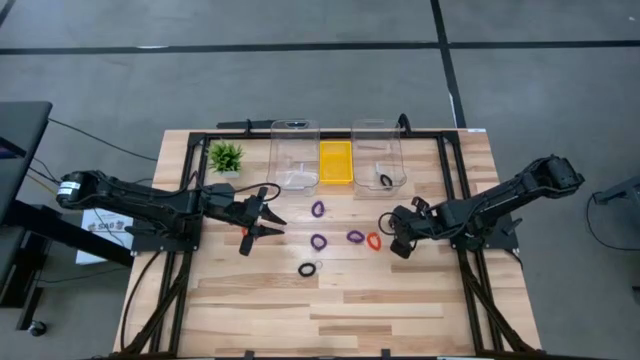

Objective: Sort spring keychains
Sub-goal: Put the right black spring keychain into the right transparent bin

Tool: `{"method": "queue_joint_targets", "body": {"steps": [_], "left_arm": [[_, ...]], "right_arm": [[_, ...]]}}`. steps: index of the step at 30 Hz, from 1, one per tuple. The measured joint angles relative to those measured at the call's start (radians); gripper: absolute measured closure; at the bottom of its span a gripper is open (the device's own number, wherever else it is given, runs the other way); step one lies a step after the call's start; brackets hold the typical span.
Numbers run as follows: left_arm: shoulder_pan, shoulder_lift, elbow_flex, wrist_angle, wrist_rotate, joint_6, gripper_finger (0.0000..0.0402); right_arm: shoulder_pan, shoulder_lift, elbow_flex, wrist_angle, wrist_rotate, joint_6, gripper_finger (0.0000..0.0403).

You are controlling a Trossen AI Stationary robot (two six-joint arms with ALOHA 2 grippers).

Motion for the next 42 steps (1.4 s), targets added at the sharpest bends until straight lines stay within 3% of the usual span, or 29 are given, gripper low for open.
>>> {"method": "queue_joint_targets", "body": {"steps": [13,21,33,42], "left_arm": [[0.0,0.0,0.0,0.0,0.0,0.0,0.0289],[0.0,0.0,0.0,0.0,0.0,0.0,0.0289],[0.0,0.0,0.0,0.0,0.0,0.0,0.0289],[0.0,0.0,0.0,0.0,0.0,0.0,0.0289]], "right_arm": [[0.0,0.002,-0.027,0.052,0.051,0.0,0.0267],[-0.025,0.002,-0.098,0.111,0.027,0.001,0.0232],[-0.055,-0.001,-0.169,0.188,-0.016,0.034,0.0257],[-0.056,-0.001,-0.169,0.186,-0.053,0.035,0.0336]]}}
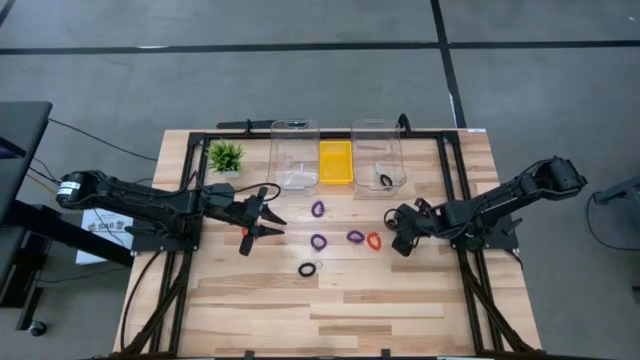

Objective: Sort spring keychains
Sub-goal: Put the right black spring keychain into the right transparent bin

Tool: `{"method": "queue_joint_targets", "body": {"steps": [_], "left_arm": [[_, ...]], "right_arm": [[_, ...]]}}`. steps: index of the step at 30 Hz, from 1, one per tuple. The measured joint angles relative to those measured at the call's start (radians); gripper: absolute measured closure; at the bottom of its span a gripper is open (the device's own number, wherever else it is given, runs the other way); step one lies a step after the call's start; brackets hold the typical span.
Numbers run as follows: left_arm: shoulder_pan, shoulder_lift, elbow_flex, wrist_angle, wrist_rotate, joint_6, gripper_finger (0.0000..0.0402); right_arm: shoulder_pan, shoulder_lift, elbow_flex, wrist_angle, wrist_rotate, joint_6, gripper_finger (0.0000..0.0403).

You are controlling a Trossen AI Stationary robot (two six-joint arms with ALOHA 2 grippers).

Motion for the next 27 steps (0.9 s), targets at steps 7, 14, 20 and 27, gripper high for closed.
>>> {"method": "queue_joint_targets", "body": {"steps": [7,14,20,27], "left_arm": [[0.0,0.0,0.0,0.0,0.0,0.0,0.0289],[0.0,0.0,0.0,0.0,0.0,0.0,0.0289],[0.0,0.0,0.0,0.0,0.0,0.0,0.0289],[0.0,0.0,0.0,0.0,0.0,0.0,0.0289]], "right_arm": [[0.002,0.0,0.026,-0.045,-0.041,-0.009,0.0379],[0.004,0.002,0.07,-0.104,-0.067,-0.034,0.0375],[0.004,0.002,0.083,-0.14,-0.068,-0.036,0.0381],[0.005,0.002,0.105,-0.205,-0.029,-0.035,0.0376]]}}
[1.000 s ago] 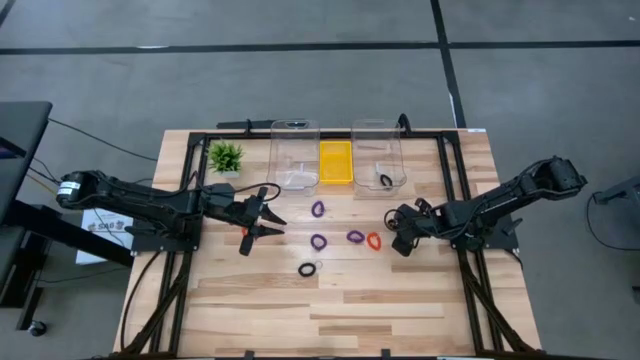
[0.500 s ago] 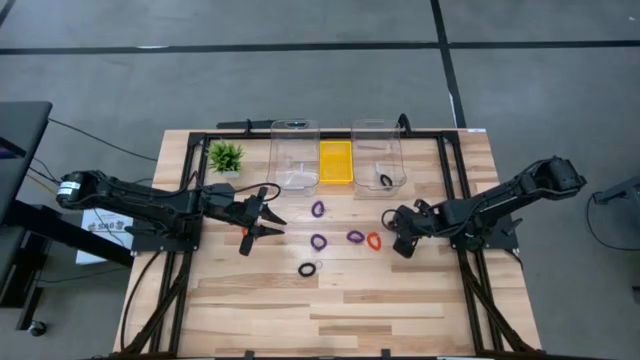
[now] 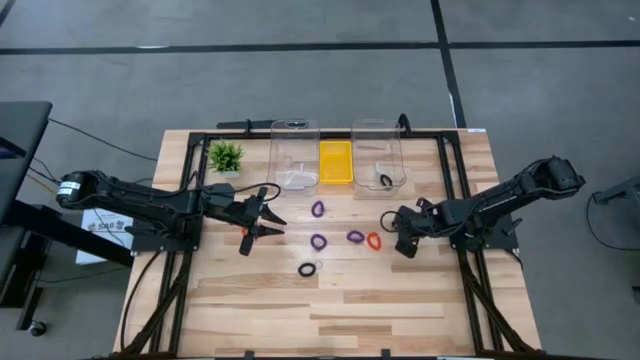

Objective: Sort spring keychains
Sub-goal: Put the right black spring keychain into the right transparent bin

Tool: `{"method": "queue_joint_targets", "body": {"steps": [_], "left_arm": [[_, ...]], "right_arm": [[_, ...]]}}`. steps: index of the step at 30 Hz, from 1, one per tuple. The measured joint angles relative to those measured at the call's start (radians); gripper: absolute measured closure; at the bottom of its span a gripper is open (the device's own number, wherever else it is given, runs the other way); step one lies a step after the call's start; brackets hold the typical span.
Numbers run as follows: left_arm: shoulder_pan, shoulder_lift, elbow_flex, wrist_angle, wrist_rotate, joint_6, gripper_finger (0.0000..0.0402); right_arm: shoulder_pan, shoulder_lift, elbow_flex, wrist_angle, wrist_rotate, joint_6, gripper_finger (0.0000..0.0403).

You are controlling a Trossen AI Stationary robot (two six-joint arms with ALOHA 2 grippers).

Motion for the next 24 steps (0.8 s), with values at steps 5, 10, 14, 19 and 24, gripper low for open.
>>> {"method": "queue_joint_targets", "body": {"steps": [5,10,14,19,24], "left_arm": [[0.0,0.0,0.0,0.0,0.0,0.0,0.0289],[0.0,0.0,0.0,0.0,0.0,0.0,0.0289],[0.0,0.0,0.0,0.0,0.0,0.0,0.0289],[0.0,0.0,0.0,0.0,0.0,0.0,0.0289],[0.0,0.0,0.0,0.0,0.0,0.0,0.0289]], "right_arm": [[0.005,0.0,0.015,-0.004,0.021,-0.001,0.0384],[0.03,0.0,0.025,-0.002,0.034,0.0,0.0375],[0.05,-0.001,0.048,-0.023,0.061,0.0,0.038],[0.082,-0.001,0.081,-0.027,0.106,-0.014,0.0381],[0.118,-0.001,0.114,-0.028,0.146,-0.038,0.0376]]}}
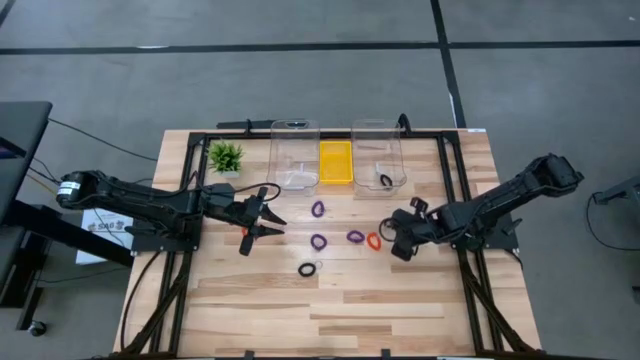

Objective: Sort spring keychains
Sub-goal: Put the right black spring keychain into the right transparent bin

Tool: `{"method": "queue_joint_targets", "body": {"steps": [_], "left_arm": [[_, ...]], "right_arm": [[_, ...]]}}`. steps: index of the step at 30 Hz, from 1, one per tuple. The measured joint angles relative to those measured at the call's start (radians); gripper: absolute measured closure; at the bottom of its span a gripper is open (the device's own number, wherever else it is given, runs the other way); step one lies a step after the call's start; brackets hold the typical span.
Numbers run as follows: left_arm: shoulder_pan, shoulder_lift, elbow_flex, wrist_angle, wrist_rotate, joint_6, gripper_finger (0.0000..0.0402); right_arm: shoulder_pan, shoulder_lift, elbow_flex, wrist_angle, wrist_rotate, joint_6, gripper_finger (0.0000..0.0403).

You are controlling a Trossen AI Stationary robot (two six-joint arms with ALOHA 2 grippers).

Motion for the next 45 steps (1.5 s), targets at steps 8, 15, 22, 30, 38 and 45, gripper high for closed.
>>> {"method": "queue_joint_targets", "body": {"steps": [8,15,22,30,38,45], "left_arm": [[0.0,0.0,0.0,0.0,0.0,0.0,0.0289],[0.0,0.0,0.0,0.0,0.0,0.0,0.0289],[0.0,0.0,0.0,0.0,0.0,0.002,0.0289],[0.0,0.0,0.0,0.0,0.0,0.003,0.0289],[0.0,0.0,0.0,0.0,0.0,0.003,0.0289],[0.0,0.0,0.0,0.0,0.0,0.003,0.0289]], "right_arm": [[0.051,-0.001,0.061,0.008,0.143,-0.061,0.0382],[0.055,-0.001,0.098,0.013,0.31,-0.093,0.0379],[0.047,-0.001,0.109,0.101,0.442,-0.187,0.0377],[-0.07,-0.001,0.109,0.251,0.462,-0.341,0.038],[-0.241,-0.001,0.098,0.273,0.643,-0.34,0.0367],[-0.388,-0.001,0.094,0.326,0.652,-0.323,0.0365]]}}
